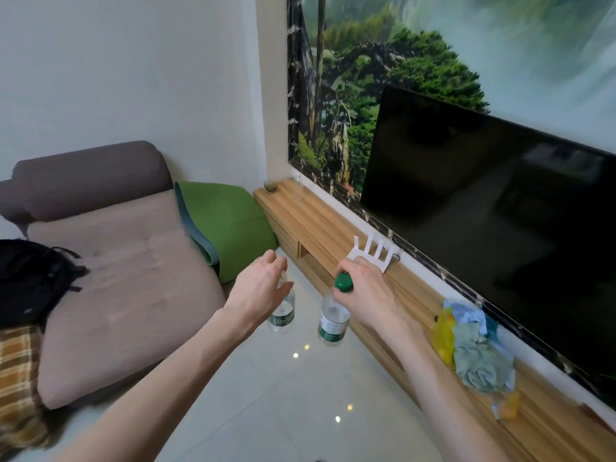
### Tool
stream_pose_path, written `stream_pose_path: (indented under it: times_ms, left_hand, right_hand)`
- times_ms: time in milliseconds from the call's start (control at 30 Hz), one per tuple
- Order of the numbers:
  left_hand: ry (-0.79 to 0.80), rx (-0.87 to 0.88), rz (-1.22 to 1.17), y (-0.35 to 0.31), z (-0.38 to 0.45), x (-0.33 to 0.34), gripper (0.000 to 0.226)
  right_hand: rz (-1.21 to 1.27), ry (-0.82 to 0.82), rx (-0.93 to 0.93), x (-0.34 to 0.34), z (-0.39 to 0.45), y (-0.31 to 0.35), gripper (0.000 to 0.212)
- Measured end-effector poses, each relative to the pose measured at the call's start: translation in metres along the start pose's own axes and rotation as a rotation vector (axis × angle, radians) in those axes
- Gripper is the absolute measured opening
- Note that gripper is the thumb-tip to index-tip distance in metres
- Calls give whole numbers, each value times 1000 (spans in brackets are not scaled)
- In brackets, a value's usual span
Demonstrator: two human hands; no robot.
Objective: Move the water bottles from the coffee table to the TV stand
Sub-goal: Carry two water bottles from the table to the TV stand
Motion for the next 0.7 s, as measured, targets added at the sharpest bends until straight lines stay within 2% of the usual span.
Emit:
stream_pose_path:
  times_ms: [333, 700]
  left_hand:
    - [-24, -19, -5, 23, 156, 16, 30]
    - [-38, 0, -68, 93, 325, 61, 29]
  right_hand:
    - [-19, 1, -15, -7, 152, -41, 24]
    - [-53, 31, 86, 16, 322, -80, 27]
Point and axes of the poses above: each hand's wrist, its own z-axis towards the middle knuckle, its own x-axis out of the palm, y = z × x, the point moved 9 cm from there along z, towards the middle knuckle, and after that the axes turned 2 degrees about -z, right-handed, at the moved point
